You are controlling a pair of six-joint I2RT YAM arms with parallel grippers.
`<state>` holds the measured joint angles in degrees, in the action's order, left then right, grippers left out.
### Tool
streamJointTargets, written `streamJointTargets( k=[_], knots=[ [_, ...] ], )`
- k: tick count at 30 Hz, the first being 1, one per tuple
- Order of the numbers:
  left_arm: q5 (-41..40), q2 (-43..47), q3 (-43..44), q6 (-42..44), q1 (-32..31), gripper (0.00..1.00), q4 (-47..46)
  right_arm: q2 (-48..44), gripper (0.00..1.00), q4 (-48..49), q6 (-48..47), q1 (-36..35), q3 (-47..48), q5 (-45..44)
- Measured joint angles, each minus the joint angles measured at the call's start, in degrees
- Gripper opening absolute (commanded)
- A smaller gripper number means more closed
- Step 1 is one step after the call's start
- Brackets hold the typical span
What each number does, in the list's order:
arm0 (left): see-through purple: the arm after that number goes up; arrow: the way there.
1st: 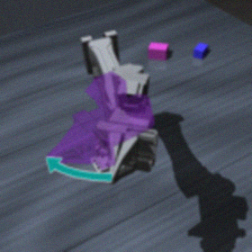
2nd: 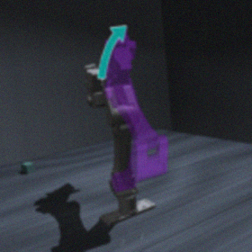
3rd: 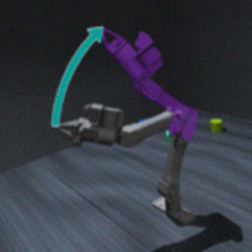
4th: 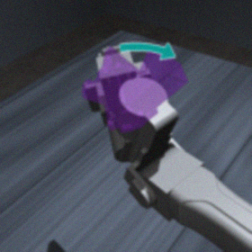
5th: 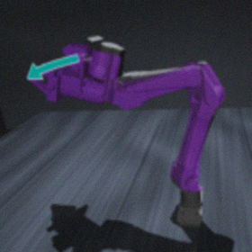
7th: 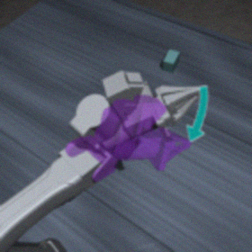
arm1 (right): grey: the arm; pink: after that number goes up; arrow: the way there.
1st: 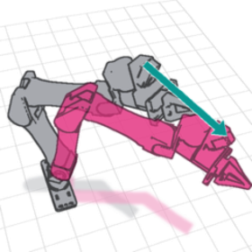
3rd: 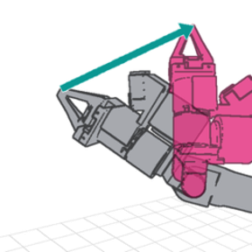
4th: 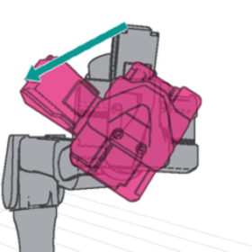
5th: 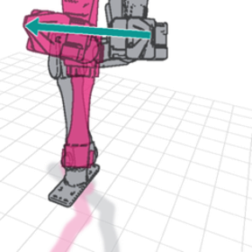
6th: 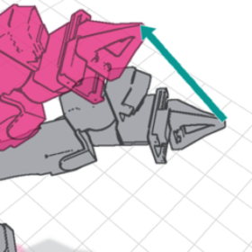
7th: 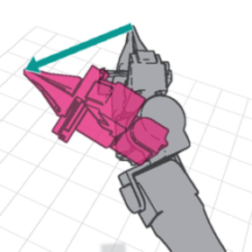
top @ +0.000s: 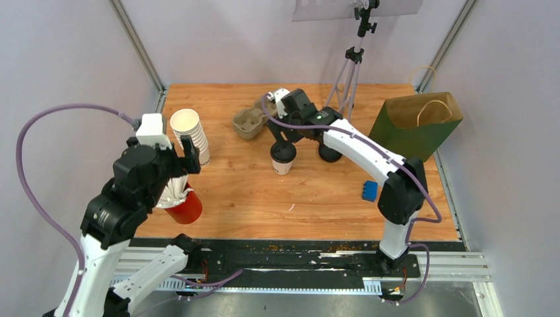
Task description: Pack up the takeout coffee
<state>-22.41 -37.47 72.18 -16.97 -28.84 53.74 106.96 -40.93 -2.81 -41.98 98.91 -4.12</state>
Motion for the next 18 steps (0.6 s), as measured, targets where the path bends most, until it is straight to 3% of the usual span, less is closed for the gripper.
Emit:
streamJointTargets(
  k=[4,9,18],
  knots=[
    [-7.2,-9.0,7.8,0.7,0.0,0.99,2.0,-5.2,0.72,-0.9,1.2,1.8,-1.5,1.5],
    [-12.2,-17.0,11.1,1.9,2.3,0.88,2.2,-12.1,0.70,-1.2,3.3,2.1,-3.8,5.2],
    [-2.1,-29.7,12.0,1.8,20.5,0.64,0.3,-18.9,0.73,-0.3,6.4,1.7,-9.5,9.9]
  ],
)
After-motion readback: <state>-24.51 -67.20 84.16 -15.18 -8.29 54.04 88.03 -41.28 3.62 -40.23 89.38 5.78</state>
